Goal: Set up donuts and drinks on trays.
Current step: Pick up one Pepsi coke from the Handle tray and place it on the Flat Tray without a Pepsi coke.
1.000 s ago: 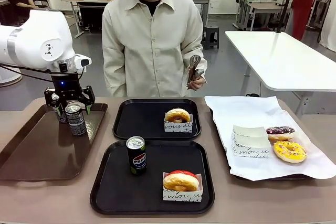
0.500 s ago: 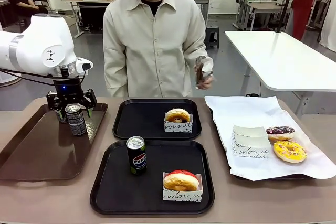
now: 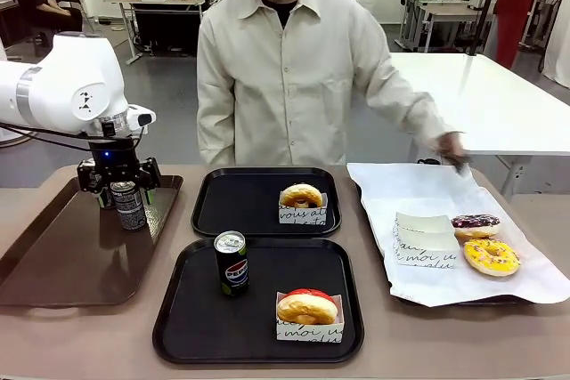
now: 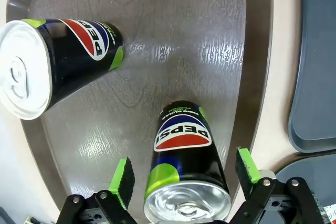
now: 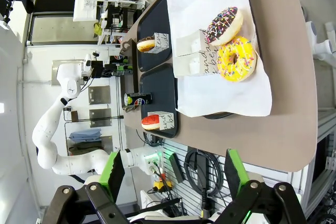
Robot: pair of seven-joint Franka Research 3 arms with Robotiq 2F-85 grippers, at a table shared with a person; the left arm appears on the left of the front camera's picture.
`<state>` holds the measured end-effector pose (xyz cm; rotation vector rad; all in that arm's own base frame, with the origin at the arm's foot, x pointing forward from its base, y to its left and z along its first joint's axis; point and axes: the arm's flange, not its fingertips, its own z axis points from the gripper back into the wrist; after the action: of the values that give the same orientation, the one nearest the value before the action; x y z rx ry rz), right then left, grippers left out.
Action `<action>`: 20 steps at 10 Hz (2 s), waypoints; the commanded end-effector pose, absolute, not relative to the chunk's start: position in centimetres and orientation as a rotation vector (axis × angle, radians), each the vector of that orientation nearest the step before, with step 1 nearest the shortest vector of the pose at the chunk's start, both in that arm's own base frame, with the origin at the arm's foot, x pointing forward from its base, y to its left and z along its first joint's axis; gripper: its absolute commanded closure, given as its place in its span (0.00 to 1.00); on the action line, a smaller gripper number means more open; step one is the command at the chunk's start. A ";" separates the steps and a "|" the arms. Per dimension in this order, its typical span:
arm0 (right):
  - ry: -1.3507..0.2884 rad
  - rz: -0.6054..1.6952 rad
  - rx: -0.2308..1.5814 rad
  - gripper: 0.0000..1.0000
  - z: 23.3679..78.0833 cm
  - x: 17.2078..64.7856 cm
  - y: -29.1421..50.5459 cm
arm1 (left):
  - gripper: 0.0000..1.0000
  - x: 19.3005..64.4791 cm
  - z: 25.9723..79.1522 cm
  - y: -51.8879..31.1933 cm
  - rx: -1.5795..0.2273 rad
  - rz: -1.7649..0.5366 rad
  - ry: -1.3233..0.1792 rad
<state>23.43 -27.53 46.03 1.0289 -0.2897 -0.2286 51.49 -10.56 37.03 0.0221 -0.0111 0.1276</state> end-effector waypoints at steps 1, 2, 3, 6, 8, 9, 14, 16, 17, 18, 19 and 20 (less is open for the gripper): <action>-0.302 -0.222 1.048 0.00 46.0 23.5 -27.6 | 0.36 51.8 36.8 -10.2 -0.008 0.087 -0.028; -0.302 -0.222 1.048 0.00 46.0 23.5 -27.6 | 0.57 51.7 36.9 -10.2 -0.013 0.081 -0.025; -0.302 -0.222 1.048 0.00 46.0 23.5 -27.6 | 0.92 51.7 37.2 -10.2 -0.021 0.077 -0.022; -0.302 -0.222 1.048 0.00 46.0 23.5 -27.6 | 1.00 51.5 38.0 -10.2 -0.033 0.075 -0.028; -0.302 -0.222 1.048 0.00 46.0 23.5 -27.6 | 0.97 51.2 38.9 -10.4 -0.036 0.067 -0.031; -0.302 -0.222 1.048 0.00 46.0 23.5 -27.6 | 0.97 51.0 39.3 -10.5 -0.030 0.067 -0.024; -0.302 -0.222 1.048 0.00 46.0 23.5 -27.6 | 1.00 44.9 50.7 -13.0 0.013 0.056 0.050; -0.302 -0.222 1.048 0.00 46.0 23.5 -27.6 | 1.00 43.9 52.3 -12.7 -0.015 0.061 0.022; -0.302 -0.222 1.048 0.00 46.0 23.5 -27.6 | 1.00 43.4 52.4 -12.4 -0.036 0.063 0.026; -0.302 -0.222 1.048 0.00 46.0 23.5 -27.6 | 1.00 42.4 52.7 -11.5 -0.038 0.057 0.023; -0.302 -0.222 1.048 0.00 46.0 23.5 -27.6 | 1.00 43.3 53.0 -12.9 -0.002 0.052 0.024; -0.302 -0.222 1.048 0.00 46.0 23.5 -27.6 | 1.00 43.3 53.0 -12.9 -0.002 0.052 0.024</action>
<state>23.45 -27.52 46.02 1.0290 -0.2890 -0.2283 43.15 -12.71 52.81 -0.0119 0.0316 0.0565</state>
